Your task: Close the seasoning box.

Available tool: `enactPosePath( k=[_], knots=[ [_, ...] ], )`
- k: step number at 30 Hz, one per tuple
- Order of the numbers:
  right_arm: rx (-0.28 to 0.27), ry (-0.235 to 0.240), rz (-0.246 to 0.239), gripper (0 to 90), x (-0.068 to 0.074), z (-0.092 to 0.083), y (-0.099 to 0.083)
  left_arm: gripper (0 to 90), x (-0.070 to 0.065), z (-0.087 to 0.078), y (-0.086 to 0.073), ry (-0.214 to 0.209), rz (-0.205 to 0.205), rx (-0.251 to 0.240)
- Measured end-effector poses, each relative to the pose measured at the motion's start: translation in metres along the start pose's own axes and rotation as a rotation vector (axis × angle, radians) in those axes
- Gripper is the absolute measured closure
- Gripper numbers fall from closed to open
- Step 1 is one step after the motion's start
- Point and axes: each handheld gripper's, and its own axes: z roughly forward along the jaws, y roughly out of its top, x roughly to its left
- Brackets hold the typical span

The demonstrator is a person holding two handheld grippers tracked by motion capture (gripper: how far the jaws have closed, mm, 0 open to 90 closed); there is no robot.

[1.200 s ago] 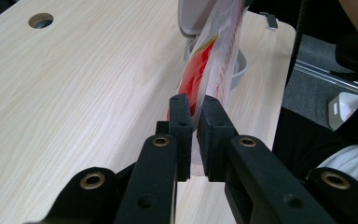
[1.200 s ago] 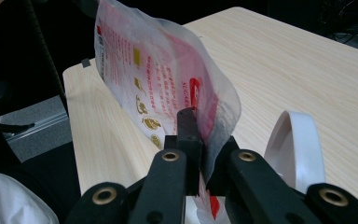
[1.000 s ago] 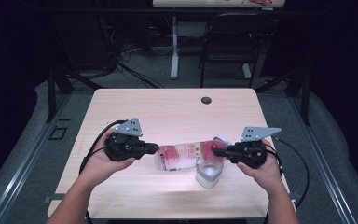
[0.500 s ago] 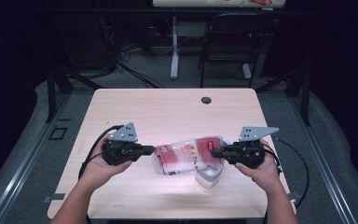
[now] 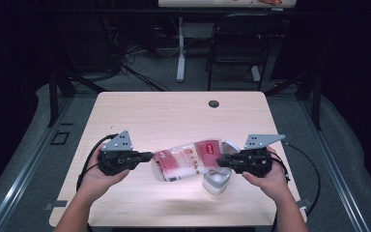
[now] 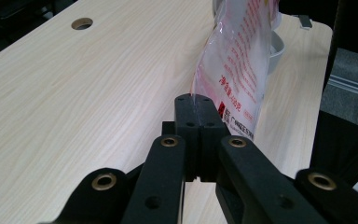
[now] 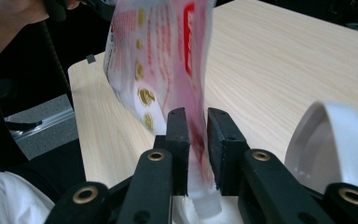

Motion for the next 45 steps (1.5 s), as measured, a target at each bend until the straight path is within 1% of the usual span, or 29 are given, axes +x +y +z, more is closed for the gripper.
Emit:
enactPosePath(
  k=[3, 4, 10, 11, 12, 15, 16, 17, 19, 21, 22, 25, 26, 27, 28, 31, 35, 38, 41, 45],
  knots=[
    [-0.004, -0.002, 0.004, 80.0, 0.000, 0.000, -0.006, 90.0, 0.000, 0.000, -0.003, 0.002, -0.001, -0.005],
    [-0.007, -0.003, 0.006, 80.5, 0.001, 0.000, -0.007, 90.0, 0.000, 0.000, -0.005, 0.000, -0.009, -0.015],
    [-0.023, 0.004, 0.009, 83.2, 0.000, 0.001, -0.008, 90.0, 0.001, 0.000, -0.010, -0.004, -0.019, -0.026],
    [-0.028, 0.007, 0.008, 85.6, 0.000, 0.001, -0.008, 90.0, 0.003, 0.001, -0.012, -0.010, -0.028, -0.025],
    [-0.023, 0.005, 0.000, 86.6, 0.001, 0.001, -0.007, 90.0, 0.003, 0.002, -0.013, -0.010, -0.034, -0.031],
    [-0.020, 0.001, -0.018, 88.5, 0.004, 0.002, -0.004, 90.0, 0.005, 0.002, -0.016, -0.010, -0.038, -0.027],
    [-0.010, -0.001, -0.028, 88.9, 0.004, 0.003, -0.003, 90.0, 0.006, 0.002, -0.017, -0.009, -0.039, -0.027],
    [-0.010, -0.001, -0.028, 88.9, 0.004, 0.003, -0.003, 90.0, 0.006, 0.002, -0.017, -0.009, -0.039, -0.027],
    [0.016, -0.009, -0.053, 90.0, 0.006, 0.004, 0.003, 89.6, 0.007, 0.002, -0.019, -0.007, -0.040, -0.028],
    [0.017, -0.007, -0.060, 90.0, 0.007, 0.004, 0.005, 89.0, 0.008, 0.002, -0.020, -0.011, -0.045, -0.029],
    [0.027, -0.011, -0.075, 90.0, 0.009, 0.003, 0.011, 88.6, 0.010, 0.002, -0.022, -0.023, -0.057, -0.024],
    [0.045, -0.019, -0.093, 90.0, 0.011, 0.003, 0.019, 87.4, 0.011, 0.003, -0.024, -0.024, -0.061, -0.023],
    [0.045, -0.019, -0.093, 90.0, 0.011, 0.003, 0.019, 87.4, 0.011, 0.004, -0.025, -0.026, -0.065, -0.019],
    [0.056, -0.035, -0.105, 90.0, 0.013, 0.004, 0.024, 87.0, 0.011, 0.004, -0.026, -0.023, -0.064, -0.010],
    [0.056, -0.035, -0.105, 90.0, 0.013, 0.004, 0.024, 87.1, 0.011, 0.004, -0.026, -0.023, -0.064, -0.010],
    [0.076, -0.057, -0.116, 90.0, 0.014, 0.005, 0.029, 87.0, 0.012, 0.004, -0.028, -0.025, -0.069, -0.011],
    [0.070, -0.072, -0.113, 90.0, 0.016, 0.005, 0.031, 86.8, 0.011, 0.005, -0.029, -0.031, -0.067, -0.011],
    [0.070, -0.089, -0.112, 90.0, 0.017, 0.004, 0.035, 86.5, 0.010, 0.006, -0.030, -0.036, -0.062, -0.001],
    [0.078, -0.100, -0.126, 90.0, 0.020, 0.004, 0.039, 86.4, 0.011, 0.005, -0.031, -0.041, -0.065, 0.001],
    [0.073, -0.111, -0.131, 90.0, 0.023, 0.006, 0.044, 85.9, 0.011, 0.006, -0.034, -0.045, -0.068, 0.014]
  ],
)
